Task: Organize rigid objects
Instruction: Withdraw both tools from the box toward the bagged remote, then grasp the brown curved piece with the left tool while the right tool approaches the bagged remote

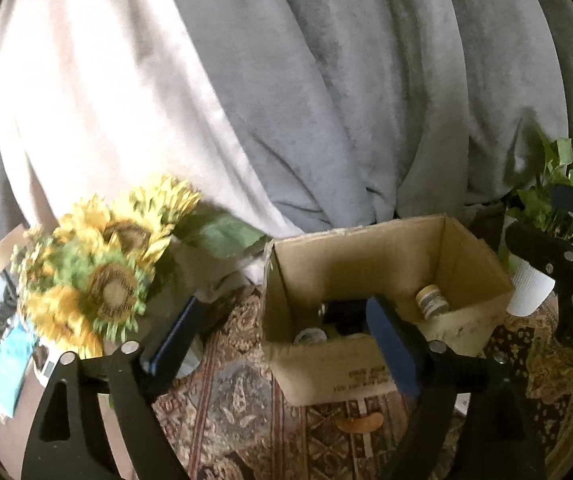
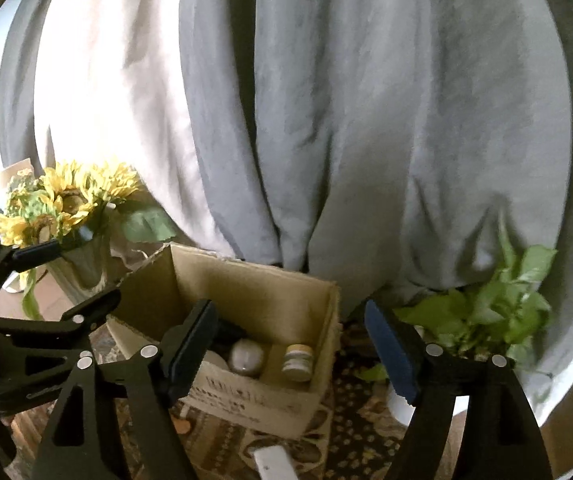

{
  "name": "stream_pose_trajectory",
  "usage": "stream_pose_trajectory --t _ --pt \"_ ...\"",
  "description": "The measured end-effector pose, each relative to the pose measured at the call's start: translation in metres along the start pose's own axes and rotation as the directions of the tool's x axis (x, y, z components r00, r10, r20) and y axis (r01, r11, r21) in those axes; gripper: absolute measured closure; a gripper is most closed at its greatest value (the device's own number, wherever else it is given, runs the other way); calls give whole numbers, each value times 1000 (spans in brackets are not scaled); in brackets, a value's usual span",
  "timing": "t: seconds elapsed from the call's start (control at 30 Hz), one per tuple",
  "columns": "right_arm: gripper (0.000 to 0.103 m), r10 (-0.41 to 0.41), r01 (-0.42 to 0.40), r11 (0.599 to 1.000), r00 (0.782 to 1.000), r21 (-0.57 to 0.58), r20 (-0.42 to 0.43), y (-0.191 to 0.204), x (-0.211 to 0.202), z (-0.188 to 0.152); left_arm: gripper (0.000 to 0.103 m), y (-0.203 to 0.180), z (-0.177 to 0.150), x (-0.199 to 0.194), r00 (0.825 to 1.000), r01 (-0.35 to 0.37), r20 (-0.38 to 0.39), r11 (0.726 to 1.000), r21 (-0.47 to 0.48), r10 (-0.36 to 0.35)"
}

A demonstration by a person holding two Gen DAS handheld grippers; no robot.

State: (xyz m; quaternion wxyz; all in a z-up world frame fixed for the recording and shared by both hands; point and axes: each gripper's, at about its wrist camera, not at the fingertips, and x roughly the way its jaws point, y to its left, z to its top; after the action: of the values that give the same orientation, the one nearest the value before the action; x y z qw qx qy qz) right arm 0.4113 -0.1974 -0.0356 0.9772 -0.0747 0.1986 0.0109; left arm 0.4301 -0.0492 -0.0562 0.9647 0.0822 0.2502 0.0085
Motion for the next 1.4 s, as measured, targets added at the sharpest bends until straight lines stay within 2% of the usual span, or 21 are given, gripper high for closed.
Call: stream_pose_trajectory --t 0.3,0.4,0.8,1.13,1.4 --pt "25 7 -7 1000 1000 -10 -13 -1 -18 -29 13 -8 -36 -16 999 -12 -31 999 -34 11" --pt "25 22 -23 1000 999 -12 -32 -1 -20 -41 9 -11 -50 -21 1000 -4 -30 999 -43 3" --pt "25 46 -48 999 991 -13 -126 -3 -24 -87 8 -32 -88 -30 999 -7 -32 999 -34 6" --pt "25 78 -85 996 977 -24 -201 -8 -10 -113 8 -50 -110 -13 997 -10 -80 1000 3 10" --pt "25 72 -88 995 969 -57 -238 -12 8 -129 8 -59 -118 12 991 -15 -135 1000 4 16"
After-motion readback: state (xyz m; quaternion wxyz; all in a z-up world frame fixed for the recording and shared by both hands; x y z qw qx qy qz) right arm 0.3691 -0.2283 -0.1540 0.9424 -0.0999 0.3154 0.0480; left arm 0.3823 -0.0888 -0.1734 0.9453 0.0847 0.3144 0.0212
